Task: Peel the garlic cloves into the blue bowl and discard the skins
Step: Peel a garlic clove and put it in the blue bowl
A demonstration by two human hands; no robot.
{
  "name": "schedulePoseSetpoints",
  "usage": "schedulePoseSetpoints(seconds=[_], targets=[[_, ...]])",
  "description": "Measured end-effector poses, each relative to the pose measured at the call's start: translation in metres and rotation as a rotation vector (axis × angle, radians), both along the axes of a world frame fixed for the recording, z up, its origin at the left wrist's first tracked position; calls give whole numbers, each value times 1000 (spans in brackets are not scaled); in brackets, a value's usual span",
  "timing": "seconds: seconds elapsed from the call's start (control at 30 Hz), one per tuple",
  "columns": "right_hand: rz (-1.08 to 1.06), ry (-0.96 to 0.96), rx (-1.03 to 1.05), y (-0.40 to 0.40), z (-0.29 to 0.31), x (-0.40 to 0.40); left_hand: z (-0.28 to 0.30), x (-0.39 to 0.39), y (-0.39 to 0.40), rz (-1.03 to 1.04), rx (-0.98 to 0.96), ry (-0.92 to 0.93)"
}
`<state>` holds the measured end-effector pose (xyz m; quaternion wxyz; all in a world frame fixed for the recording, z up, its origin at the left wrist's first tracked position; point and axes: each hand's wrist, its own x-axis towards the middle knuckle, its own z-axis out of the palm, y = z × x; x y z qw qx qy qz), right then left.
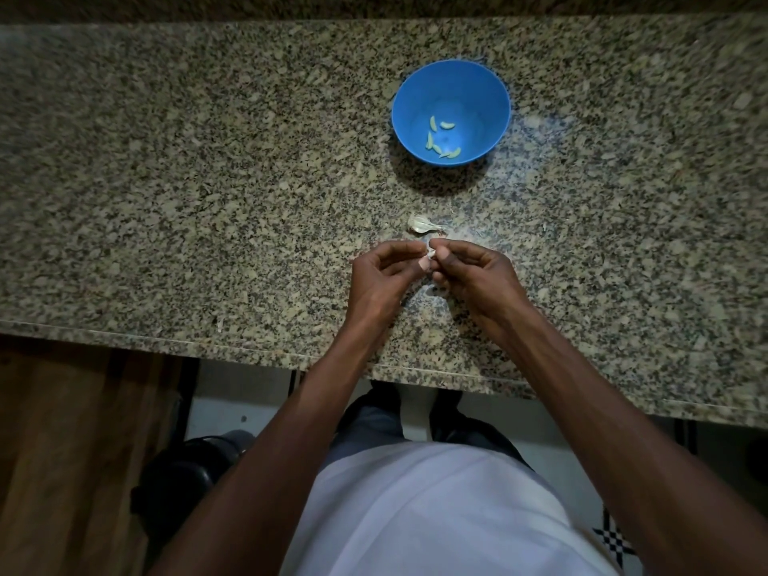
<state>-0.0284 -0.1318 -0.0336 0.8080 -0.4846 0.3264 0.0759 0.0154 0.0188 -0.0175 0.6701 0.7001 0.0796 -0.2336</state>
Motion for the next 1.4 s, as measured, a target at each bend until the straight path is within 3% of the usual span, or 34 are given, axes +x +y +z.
schedulePoseSetpoints(seconds=[0.27, 0.43, 0.73, 1.07, 1.4], targets=[[-39, -36, -118, -1, 10, -3, -4, -5, 4, -41, -2, -31], [42, -134, -368, -4, 7, -7, 0, -5, 10, -91, 21, -37], [113, -238, -588, -2, 5, -7, 3, -2, 15, -123, 9, -58], [154, -240, -290, -2, 2, -11, -4, -3, 16, -152, 109, -132], [276, -340, -412, -7, 0, -12, 3, 3, 22, -225, 53, -8]])
